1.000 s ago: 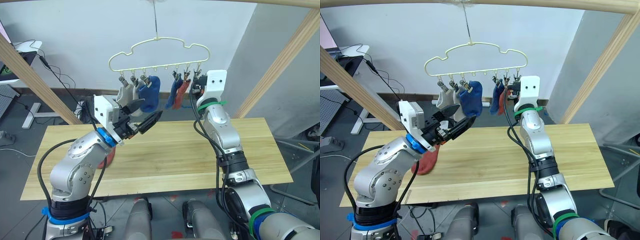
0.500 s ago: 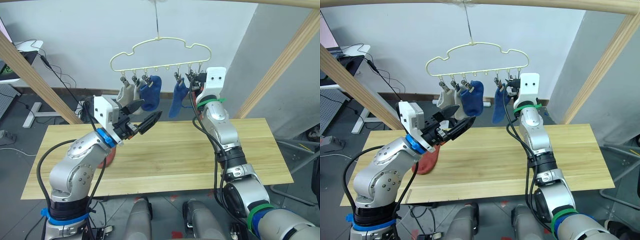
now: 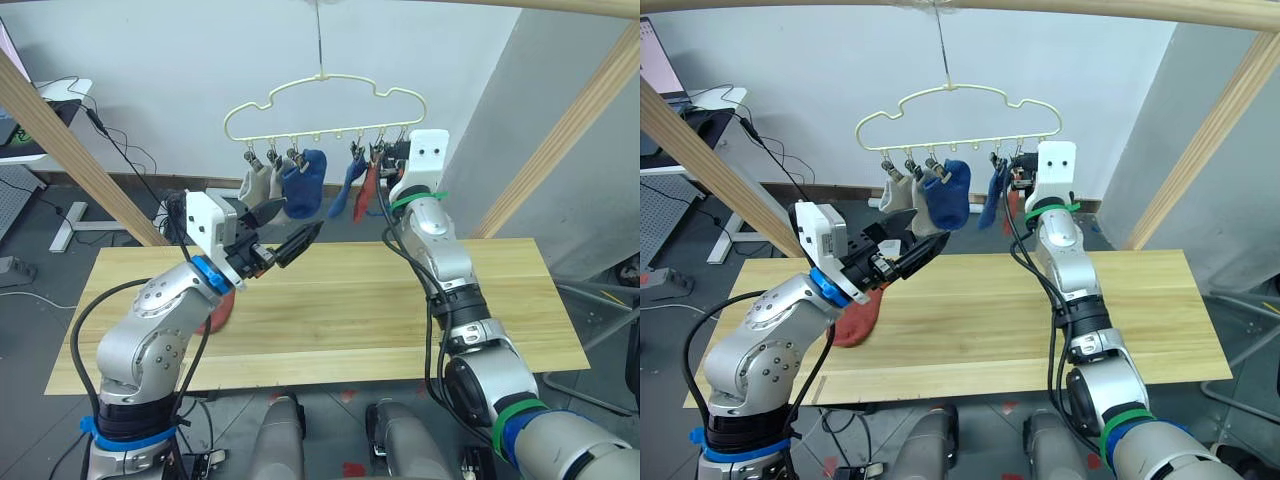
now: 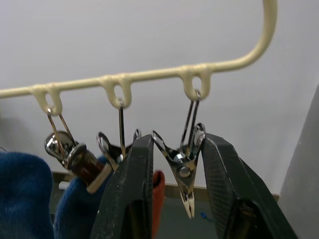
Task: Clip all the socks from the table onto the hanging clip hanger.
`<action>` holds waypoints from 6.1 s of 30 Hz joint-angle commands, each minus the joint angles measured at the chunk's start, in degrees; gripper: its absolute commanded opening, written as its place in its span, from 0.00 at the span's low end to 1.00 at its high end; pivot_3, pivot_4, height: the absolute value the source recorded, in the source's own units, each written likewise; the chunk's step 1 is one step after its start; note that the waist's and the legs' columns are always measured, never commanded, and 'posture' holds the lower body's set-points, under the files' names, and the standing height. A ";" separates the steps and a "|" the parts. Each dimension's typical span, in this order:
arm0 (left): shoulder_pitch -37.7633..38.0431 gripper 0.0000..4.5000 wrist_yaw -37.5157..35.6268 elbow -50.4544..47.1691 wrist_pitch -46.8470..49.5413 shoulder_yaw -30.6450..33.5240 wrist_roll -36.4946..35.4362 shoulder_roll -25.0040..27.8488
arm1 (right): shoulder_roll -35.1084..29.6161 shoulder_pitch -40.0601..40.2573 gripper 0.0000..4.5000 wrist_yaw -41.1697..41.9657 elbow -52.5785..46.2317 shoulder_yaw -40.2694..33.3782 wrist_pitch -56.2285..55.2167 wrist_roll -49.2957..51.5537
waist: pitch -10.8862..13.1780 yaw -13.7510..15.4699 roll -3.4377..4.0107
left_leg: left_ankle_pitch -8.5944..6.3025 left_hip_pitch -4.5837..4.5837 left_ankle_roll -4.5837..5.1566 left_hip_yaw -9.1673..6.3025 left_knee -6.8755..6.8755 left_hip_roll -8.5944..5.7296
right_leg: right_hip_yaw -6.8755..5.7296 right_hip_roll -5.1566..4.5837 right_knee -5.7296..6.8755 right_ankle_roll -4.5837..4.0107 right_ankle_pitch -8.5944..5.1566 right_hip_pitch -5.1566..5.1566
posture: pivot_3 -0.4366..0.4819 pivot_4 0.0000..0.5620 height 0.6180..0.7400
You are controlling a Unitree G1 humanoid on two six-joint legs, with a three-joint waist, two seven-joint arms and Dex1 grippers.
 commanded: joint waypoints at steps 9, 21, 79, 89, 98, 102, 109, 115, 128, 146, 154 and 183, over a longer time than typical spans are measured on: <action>-0.41 1.00 0.36 -2.21 -0.35 0.24 -1.04 0.35 | -0.40 -3.56 0.33 0.02 2.85 -1.23 -3.35 -0.67 | 0.00 0.01 0.00 | 0.00 0.00 0.00 0.00 0.00 0.00 | 0.00 0.00 0.00 0.00 0.00 0.00 | 0.59 0.45 1.00; -0.51 1.00 0.73 -2.18 -0.35 -0.16 -1.12 -0.10 | -1.07 -3.28 0.00 -0.03 2.85 -1.22 -3.70 -1.21 | 0.00 0.02 0.00 | 0.00 0.00 0.00 0.00 0.00 0.00 | 0.00 0.00 0.00 0.00 0.00 0.00 | 0.59 0.45 1.00; -15.25 0.00 -6.04 75.14 -31.68 -6.97 36.14 3.89 | -16.20 2.60 0.00 22.56 -26.80 -4.78 42.42 13.32 | 0.03 -0.17 0.05 | -0.01 0.04 0.02 0.08 -0.01 -0.02 | -0.02 -0.03 0.05 -0.01 -0.01 -0.01 | 0.48 0.48 1.00; -5.27 0.00 -11.90 30.39 -17.33 -4.40 18.70 -3.45 | -13.22 -5.24 0.00 15.57 -23.59 -19.72 59.83 24.48 | 0.08 -0.17 0.05 | -0.01 -0.03 0.01 0.01 -0.01 0.01 | -0.06 -0.07 0.05 -0.02 -0.01 -0.01 | 0.47 0.49 1.00; -3.54 0.00 -6.71 10.68 -14.25 -9.66 14.18 -11.59 | -6.97 -13.82 0.00 3.58 -22.35 -37.38 79.29 30.52 | 0.09 -0.71 0.07 | -0.01 -0.01 0.03 0.01 -0.02 -0.02 | -0.04 -0.05 0.02 -0.02 -0.01 0.02 | 0.45 0.48 1.00; -4.02 0.00 -5.03 9.76 -16.07 -12.52 15.99 -14.64 | -3.04 -17.36 0.00 -1.40 -23.32 -45.14 84.24 30.10 | 0.09 -0.91 0.07 | -0.01 -0.03 0.03 0.03 0.00 -0.07 | -0.02 -0.07 -0.02 -0.02 0.00 0.03 | 0.45 0.48 1.00; -4.73 0.00 -4.51 11.12 -18.55 -14.58 17.48 -15.76 | 0.81 -20.71 0.00 -5.59 -25.31 -51.50 88.21 28.61 | 0.09 -1.61 0.08 | -0.02 -0.03 0.04 0.03 -0.04 -0.05 | -0.02 -0.02 -0.04 -0.02 -0.01 0.02 | 0.44 0.46 1.00; -5.69 0.00 -4.85 12.97 -20.37 -14.88 18.36 -16.14 | 1.69 -21.33 0.00 -7.21 -25.70 -52.66 88.30 29.42 | 0.09 -1.65 0.08 | -0.02 -0.04 0.05 0.04 -0.03 -0.06 | -0.01 -0.02 -0.05 -0.01 -0.01 0.01 | 0.43 0.46 1.00; -8.02 0.00 -4.80 18.27 -23.25 -15.00 19.74 -16.60 | 2.62 -21.76 0.00 -10.06 -25.71 -53.00 88.30 31.92 | 0.09 -1.74 0.08 | -0.03 -0.05 0.05 0.04 -0.04 -0.05 | -0.01 -0.01 -0.07 -0.01 -0.02 0.00 | 0.42 0.46 1.00; -14.51 0.00 -4.75 28.32 -29.29 -14.11 21.61 -18.90 | 3.72 -21.19 0.00 -12.56 -26.26 -52.86 88.30 34.58 | 0.09 -1.85 0.08 | -0.03 -0.09 0.06 0.06 -0.07 -0.04 | 0.01 0.02 -0.08 -0.01 -0.02 -0.06 | 0.41 0.46 1.00; -15.12 0.00 -5.82 29.82 -29.54 -15.14 22.06 -18.76 | 3.65 -21.16 0.00 -12.78 -25.93 -52.59 88.30 35.36 | 0.09 -1.86 0.08 | -0.03 -0.11 0.06 0.08 -0.08 -0.04 | 0.02 0.02 -0.08 -0.01 -0.02 -0.09 | 0.41 0.45 1.00; -17.67 0.00 -6.79 30.23 -27.33 -12.26 18.48 -20.00 | 3.34 -21.06 0.00 -12.31 -25.82 -51.76 88.30 35.42 | 0.10 -1.89 0.08 | -0.04 -0.18 0.07 0.10 -0.10 -0.03 | 0.04 0.04 -0.09 0.00 -0.02 -0.16 | 0.41 0.45 1.00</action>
